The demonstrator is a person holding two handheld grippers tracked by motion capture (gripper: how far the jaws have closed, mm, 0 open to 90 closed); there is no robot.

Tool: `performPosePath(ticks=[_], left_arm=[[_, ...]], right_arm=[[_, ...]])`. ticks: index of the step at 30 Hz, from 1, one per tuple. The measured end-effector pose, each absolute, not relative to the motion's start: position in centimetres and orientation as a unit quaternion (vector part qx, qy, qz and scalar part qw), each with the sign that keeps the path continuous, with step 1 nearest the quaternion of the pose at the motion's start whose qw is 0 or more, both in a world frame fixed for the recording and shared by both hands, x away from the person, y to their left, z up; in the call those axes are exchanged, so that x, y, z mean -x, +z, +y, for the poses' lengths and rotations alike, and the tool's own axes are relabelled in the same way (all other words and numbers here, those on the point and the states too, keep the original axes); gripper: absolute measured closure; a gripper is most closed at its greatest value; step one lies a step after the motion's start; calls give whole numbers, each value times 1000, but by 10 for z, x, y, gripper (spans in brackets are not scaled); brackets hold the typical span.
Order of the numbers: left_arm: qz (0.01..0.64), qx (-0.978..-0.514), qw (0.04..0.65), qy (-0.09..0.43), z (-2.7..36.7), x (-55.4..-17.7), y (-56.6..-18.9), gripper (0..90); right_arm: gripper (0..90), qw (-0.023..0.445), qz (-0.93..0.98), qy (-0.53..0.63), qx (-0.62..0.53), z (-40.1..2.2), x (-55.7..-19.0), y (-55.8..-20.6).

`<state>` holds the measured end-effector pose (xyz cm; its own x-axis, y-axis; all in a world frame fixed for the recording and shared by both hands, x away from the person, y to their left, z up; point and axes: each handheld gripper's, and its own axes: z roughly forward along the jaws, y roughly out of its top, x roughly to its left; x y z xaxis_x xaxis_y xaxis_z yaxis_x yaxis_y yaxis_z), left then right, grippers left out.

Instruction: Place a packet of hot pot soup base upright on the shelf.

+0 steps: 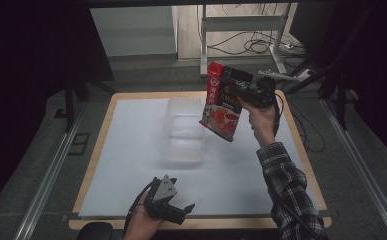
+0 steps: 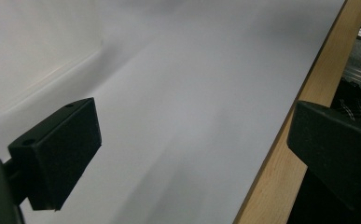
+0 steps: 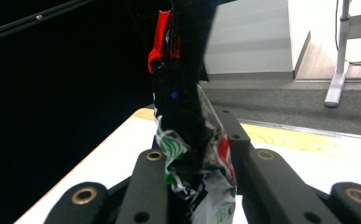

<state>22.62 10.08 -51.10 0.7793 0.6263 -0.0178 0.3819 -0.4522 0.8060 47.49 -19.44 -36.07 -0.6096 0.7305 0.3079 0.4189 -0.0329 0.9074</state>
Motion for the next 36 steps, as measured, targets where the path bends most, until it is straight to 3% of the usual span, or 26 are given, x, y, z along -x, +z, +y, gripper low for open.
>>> performPosePath(ticks=[36], left_arm=[[309, -832, 438, 143, 106, -228, -509, 24]], right_arm=[[768, 137, 686, 589, -404, -129, -529, -372]])
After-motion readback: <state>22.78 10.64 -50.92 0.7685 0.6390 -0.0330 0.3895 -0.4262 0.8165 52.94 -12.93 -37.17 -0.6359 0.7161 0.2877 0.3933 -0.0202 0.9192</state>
